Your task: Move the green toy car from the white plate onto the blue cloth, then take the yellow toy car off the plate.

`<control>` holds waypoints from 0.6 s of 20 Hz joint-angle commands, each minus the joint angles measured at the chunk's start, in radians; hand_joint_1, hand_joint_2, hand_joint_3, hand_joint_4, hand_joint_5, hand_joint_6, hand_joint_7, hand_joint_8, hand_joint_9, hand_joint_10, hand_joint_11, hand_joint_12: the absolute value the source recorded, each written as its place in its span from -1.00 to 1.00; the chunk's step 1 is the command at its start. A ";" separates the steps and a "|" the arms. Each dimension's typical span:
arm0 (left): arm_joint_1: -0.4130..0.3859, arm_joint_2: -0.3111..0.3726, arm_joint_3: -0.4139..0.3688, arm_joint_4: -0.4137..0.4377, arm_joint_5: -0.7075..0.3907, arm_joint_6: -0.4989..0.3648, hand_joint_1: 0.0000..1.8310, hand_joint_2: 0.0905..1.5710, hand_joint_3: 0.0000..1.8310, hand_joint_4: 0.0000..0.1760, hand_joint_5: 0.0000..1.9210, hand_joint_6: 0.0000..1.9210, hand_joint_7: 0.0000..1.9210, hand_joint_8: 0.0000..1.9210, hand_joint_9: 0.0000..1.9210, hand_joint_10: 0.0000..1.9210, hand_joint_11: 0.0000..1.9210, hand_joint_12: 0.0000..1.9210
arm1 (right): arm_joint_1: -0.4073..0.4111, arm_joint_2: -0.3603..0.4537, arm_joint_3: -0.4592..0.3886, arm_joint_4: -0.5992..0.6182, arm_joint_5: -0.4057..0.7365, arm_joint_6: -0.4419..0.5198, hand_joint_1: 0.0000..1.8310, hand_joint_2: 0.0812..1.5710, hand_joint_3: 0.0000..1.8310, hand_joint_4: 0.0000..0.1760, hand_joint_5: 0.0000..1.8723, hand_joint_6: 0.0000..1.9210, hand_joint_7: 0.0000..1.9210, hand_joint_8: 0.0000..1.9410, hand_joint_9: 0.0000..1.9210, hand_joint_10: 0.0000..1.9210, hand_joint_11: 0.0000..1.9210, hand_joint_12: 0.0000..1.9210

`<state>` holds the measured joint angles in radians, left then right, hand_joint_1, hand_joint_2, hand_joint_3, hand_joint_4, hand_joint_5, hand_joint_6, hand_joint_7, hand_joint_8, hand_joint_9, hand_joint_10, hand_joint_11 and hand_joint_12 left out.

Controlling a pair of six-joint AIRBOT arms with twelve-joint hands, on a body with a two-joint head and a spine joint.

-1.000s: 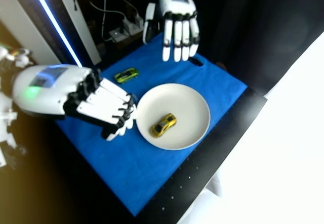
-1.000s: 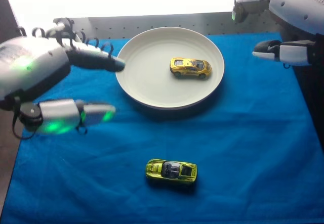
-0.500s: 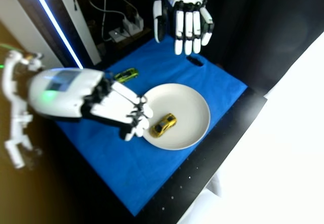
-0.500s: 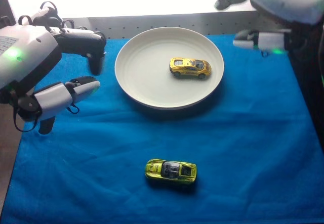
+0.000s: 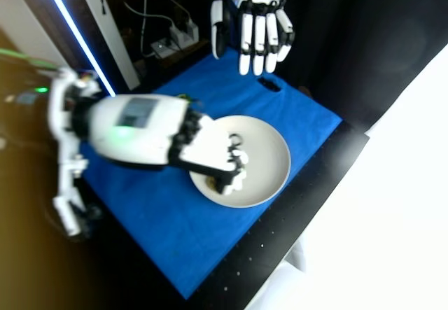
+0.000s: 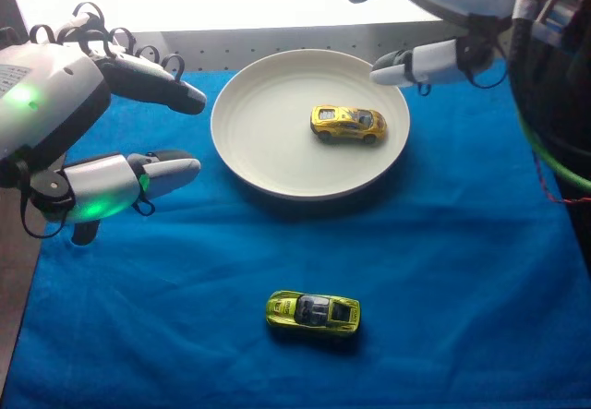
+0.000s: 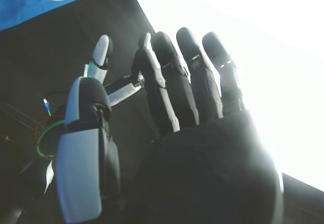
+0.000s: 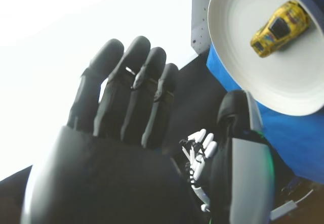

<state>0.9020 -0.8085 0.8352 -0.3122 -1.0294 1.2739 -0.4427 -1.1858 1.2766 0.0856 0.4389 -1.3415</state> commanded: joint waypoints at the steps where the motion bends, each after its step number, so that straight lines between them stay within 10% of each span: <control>1: -0.009 -0.006 0.002 0.017 -0.122 0.001 -0.05 0.49 -1.00 0.75 -0.17 0.07 -0.15 -0.99 -0.41 -0.65 -0.96 0.47 | 0.016 -0.008 0.009 -0.002 0.084 -0.006 -0.22 0.14 -1.00 -1.00 -0.24 -1.00 -0.17 -0.98 -0.39 -0.28 -0.72 0.66; 3: -0.009 -0.007 0.002 0.016 -0.122 0.001 -0.24 0.41 -1.00 -0.43 -0.23 -0.58 -0.16 -0.99 -0.40 -0.64 -0.96 0.51 | 0.016 -0.028 0.024 -0.002 0.059 -0.006 -0.21 0.13 -1.00 -1.00 -0.23 -1.00 -0.14 -0.97 -0.43 -0.08 -0.70 0.77; 5: -0.009 -0.007 0.002 0.016 -0.120 0.001 -0.25 0.41 -1.00 -0.64 -0.14 -0.84 -0.16 -1.00 -0.40 -0.64 -0.92 0.45 | 0.016 -0.045 0.039 -0.002 0.033 -0.006 -0.18 0.10 -1.00 -1.00 -0.22 -0.98 -0.15 0.20 -0.16 0.68 -0.17 0.99; 7: -0.009 -0.008 0.002 0.016 -0.119 0.001 -0.23 0.40 -1.00 -0.66 -0.11 -0.90 -0.15 -1.00 -0.39 -0.62 -0.92 0.47 | 0.016 -0.054 0.047 -0.002 0.016 -0.006 -0.16 0.10 -1.00 -1.00 -0.24 -1.00 -0.10 0.53 -0.03 0.89 0.06 1.00; 9: -0.009 -0.009 0.002 0.016 -0.118 0.001 -0.22 0.40 -1.00 -0.60 -0.08 -0.93 -0.15 -1.00 -0.39 -0.60 -0.91 0.48 | 0.016 -0.059 0.052 -0.002 0.010 -0.006 -0.10 0.09 -1.00 -1.00 -0.24 -1.00 0.01 0.72 0.14 0.99 0.24 1.00; 10: -0.009 -0.009 0.002 0.016 -0.117 0.001 -0.04 0.47 -1.00 0.68 -0.15 0.04 -0.13 -0.99 -0.40 -0.55 -0.91 0.51 | 0.016 -0.062 0.055 -0.002 0.006 -0.006 -0.10 0.08 -1.00 -1.00 -0.21 -0.99 -0.04 0.73 0.07 1.00 0.16 1.00; 12: -0.009 -0.010 0.002 0.016 -0.121 0.001 -0.02 0.53 -1.00 1.00 -0.22 0.37 -0.12 -0.99 -0.44 -0.40 -0.88 0.50 | 0.016 -0.079 0.071 -0.002 -0.014 -0.006 -0.08 0.11 -1.00 -1.00 -0.25 -1.00 -0.18 0.80 -0.06 1.00 0.03 1.00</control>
<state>0.9016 -0.8200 0.8352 -0.3126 -1.0286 1.2766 -0.4427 -1.2610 1.3491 0.0872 0.3214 -1.3418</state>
